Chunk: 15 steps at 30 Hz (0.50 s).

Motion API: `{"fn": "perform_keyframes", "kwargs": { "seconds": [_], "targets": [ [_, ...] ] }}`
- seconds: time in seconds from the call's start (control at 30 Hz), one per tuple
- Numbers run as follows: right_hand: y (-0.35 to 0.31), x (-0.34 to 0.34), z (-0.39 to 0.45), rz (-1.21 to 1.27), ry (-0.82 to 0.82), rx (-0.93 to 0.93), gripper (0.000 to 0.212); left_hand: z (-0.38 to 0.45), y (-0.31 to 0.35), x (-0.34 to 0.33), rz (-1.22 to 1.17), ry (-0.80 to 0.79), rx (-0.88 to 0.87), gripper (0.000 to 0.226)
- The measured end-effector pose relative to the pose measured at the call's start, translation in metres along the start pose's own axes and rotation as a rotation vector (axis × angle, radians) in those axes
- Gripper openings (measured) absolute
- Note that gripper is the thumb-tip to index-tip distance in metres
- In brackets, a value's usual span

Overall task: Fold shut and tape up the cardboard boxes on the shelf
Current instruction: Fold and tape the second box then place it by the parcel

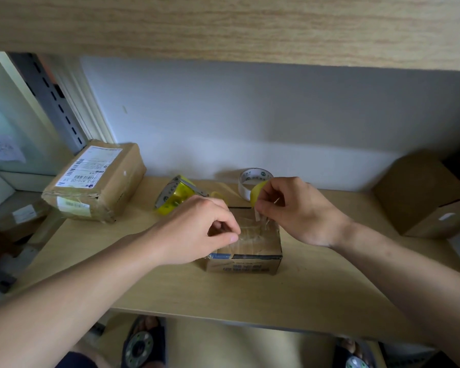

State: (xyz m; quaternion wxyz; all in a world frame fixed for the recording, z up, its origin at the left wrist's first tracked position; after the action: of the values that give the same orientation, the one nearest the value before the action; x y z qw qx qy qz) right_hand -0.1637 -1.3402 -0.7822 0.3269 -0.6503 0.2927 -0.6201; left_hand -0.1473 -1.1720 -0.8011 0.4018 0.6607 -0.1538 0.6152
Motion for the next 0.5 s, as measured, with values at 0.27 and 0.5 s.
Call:
{"fn": "perform_keyframes", "kwargs": {
  "seconds": [0.27,0.5],
  "targets": [
    [0.0034,-0.0084,0.0039,0.016,-0.058,0.007,0.012,-0.0006,-0.0066,-0.0036,-0.002,-0.018,0.031,0.015],
    [0.0074,-0.0051,0.0041,0.078,-0.050,-0.014,0.009,0.0035,-0.0095,-0.0046,-0.064,0.016,0.041,0.015]
  ]
}}
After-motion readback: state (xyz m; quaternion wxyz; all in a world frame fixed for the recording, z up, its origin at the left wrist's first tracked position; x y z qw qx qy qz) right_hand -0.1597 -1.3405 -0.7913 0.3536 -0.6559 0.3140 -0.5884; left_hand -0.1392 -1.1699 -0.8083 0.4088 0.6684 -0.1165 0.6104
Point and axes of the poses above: each hand's wrist, its own z-axis towards the middle knuckle, its own x-axis out of the back of the hand, y = z × x, the point moved 7 cm from there along z, towards the middle knuckle, and after that the axes turned 12 degrees about z, right-handed, at the moved point
